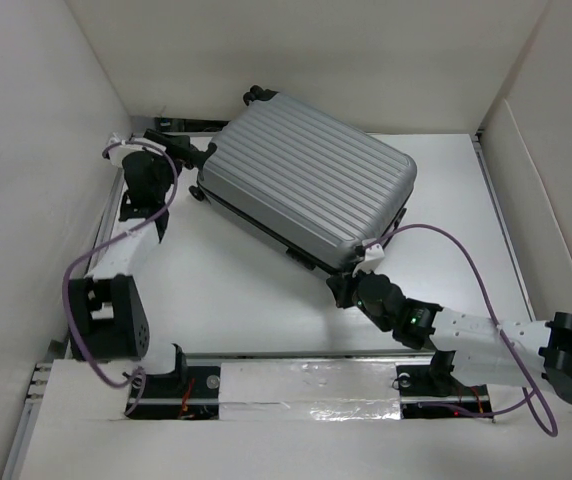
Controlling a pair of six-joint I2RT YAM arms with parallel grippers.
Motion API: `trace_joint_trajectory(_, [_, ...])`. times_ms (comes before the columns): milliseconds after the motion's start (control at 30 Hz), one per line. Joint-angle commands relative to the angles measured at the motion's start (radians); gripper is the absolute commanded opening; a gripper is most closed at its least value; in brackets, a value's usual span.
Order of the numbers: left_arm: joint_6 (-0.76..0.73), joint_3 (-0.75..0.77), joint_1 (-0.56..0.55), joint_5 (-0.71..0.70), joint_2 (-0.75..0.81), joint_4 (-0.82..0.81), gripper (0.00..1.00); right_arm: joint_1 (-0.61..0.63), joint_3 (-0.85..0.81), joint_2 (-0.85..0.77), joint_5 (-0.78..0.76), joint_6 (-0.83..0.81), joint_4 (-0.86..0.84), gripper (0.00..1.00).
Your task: Pack the luggage
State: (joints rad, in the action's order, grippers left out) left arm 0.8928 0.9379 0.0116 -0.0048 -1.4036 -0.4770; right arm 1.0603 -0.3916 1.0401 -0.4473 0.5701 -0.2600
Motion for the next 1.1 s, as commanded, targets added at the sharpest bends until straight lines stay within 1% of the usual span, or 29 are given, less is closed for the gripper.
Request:
trace_joint_trajectory(0, [0.020, 0.139, 0.047, 0.123, -0.078, 0.076, 0.99, 0.009, 0.013, -0.003, 0.070, -0.018, -0.025, 0.00])
trace_joint_trajectory(33, [0.003, 0.165, 0.047, 0.117, -0.093, 0.090, 0.99, 0.009, 0.014, -0.003, 0.068, -0.021, -0.027, 0.00])
trace_joint_trajectory(67, [-0.026, 0.235, 0.047, 0.108, -0.133, 0.118, 0.99, 0.009, 0.016, -0.008, 0.070, -0.022, -0.030, 0.00])
trace_joint_trajectory(100, [-0.035, 0.268, 0.047, 0.114, -0.155, 0.176, 0.99, 0.009, 0.017, -0.008, 0.070, -0.022, -0.030, 0.00])
trace_joint_trajectory(267, [-0.028, 0.369, 0.047, 0.155, -0.271, 0.202, 0.99, 0.009, 0.013, -0.003, 0.079, -0.030, -0.036, 0.00])
trace_joint_trajectory(400, [-0.037, 0.475, 0.047, 0.180, -0.380, 0.277, 0.99, 0.009, 0.016, -0.006, 0.085, -0.030, -0.028, 0.00])
trace_joint_trajectory(567, [-0.028, 0.492, 0.047, 0.199, -0.435, 0.267, 0.99, 0.009, 0.028, -0.018, 0.084, -0.019, -0.025, 0.00])
trace_joint_trajectory(667, [-0.012, 0.484, 0.047, 0.201, -0.439, 0.239, 0.95, 0.009, 0.026, -0.017, 0.082, -0.019, -0.021, 0.00])
trace_joint_trajectory(767, [0.000, 0.477, 0.047, 0.201, -0.443, 0.209, 0.84, 0.009, 0.028, -0.009, 0.081, -0.015, -0.016, 0.00])
trace_joint_trajectory(800, [0.004, 0.473, 0.047, 0.203, -0.445, 0.196, 0.74, 0.009, 0.030, -0.009, 0.079, -0.013, -0.016, 0.00])
trace_joint_trajectory(867, [0.018, 0.467, 0.047, 0.216, -0.452, 0.180, 0.65, 0.009, 0.031, -0.008, 0.081, -0.007, -0.019, 0.00])
trace_joint_trajectory(900, [0.026, 0.464, 0.047, 0.221, -0.454, 0.164, 0.53, 0.009, 0.031, -0.009, 0.079, -0.007, -0.019, 0.00])
trace_joint_trajectory(967, [0.035, 0.467, 0.047, 0.236, -0.466, 0.153, 0.46, 0.009, 0.031, -0.009, 0.079, -0.004, -0.019, 0.00])
trace_joint_trajectory(1000, [0.044, 0.472, 0.047, 0.244, -0.469, 0.143, 0.36, 0.009, 0.028, -0.008, 0.079, -0.004, -0.018, 0.00])
trace_joint_trajectory(1067, [0.052, 0.466, 0.047, 0.259, -0.469, 0.126, 0.25, 0.009, 0.023, -0.011, 0.078, -0.007, -0.010, 0.00])
